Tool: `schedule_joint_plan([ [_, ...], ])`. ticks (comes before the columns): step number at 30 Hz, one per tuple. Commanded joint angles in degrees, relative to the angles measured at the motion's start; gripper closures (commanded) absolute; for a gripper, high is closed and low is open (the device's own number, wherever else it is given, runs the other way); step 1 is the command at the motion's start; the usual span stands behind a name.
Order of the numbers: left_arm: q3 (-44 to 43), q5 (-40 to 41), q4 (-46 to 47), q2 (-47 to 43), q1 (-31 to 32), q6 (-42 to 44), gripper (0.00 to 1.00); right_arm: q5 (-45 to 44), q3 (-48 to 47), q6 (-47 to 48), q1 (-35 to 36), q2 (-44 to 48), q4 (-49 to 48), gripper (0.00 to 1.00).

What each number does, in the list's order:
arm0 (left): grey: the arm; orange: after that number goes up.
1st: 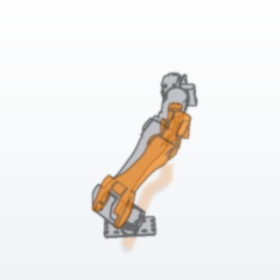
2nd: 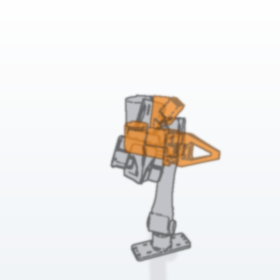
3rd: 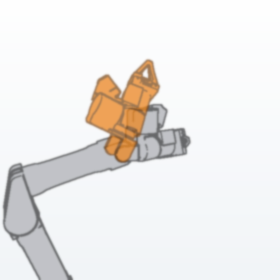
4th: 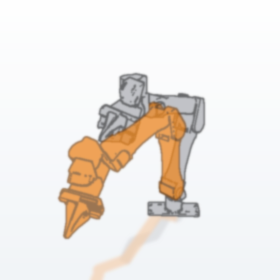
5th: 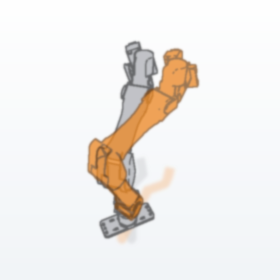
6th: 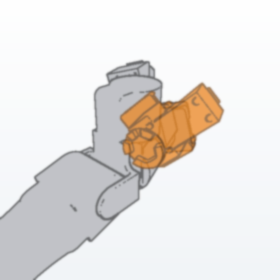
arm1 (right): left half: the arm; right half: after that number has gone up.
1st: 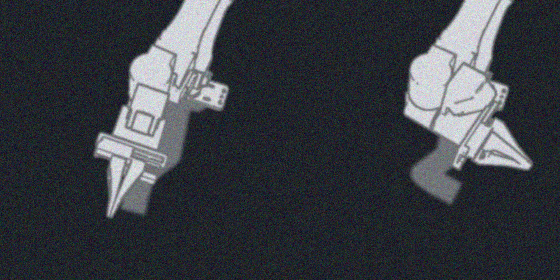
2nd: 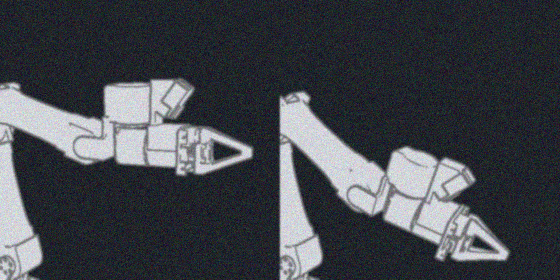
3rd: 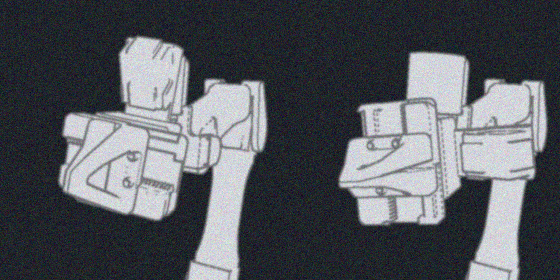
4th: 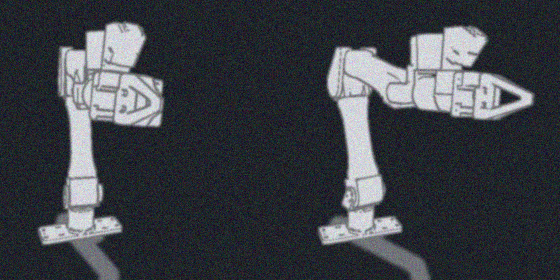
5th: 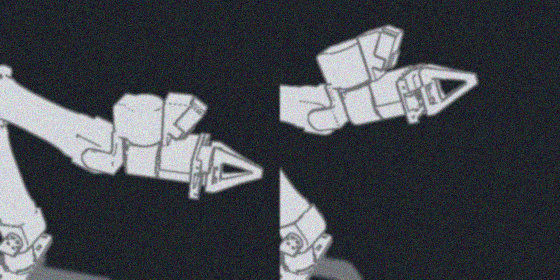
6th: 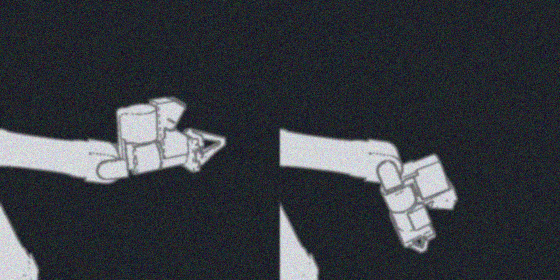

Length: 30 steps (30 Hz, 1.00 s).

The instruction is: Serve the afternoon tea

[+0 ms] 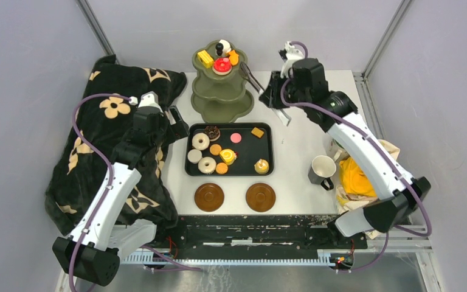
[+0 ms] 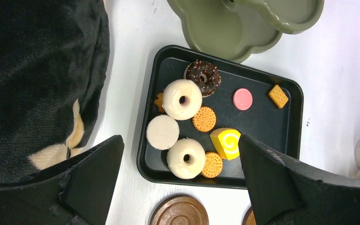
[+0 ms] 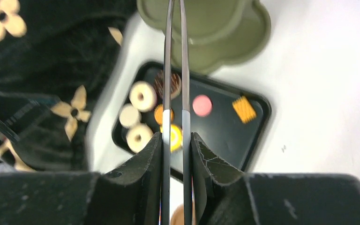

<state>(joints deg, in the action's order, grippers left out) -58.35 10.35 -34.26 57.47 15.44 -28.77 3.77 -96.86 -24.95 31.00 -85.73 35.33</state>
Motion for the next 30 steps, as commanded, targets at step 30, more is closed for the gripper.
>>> schedule_joint_plan([
  [30, -1.61, -0.61, 2.71, 0.04, -0.58, 5.34, 0.01, -4.89, 27.86, 2.88, 9.13, -0.01, -2.26, 0.61],
])
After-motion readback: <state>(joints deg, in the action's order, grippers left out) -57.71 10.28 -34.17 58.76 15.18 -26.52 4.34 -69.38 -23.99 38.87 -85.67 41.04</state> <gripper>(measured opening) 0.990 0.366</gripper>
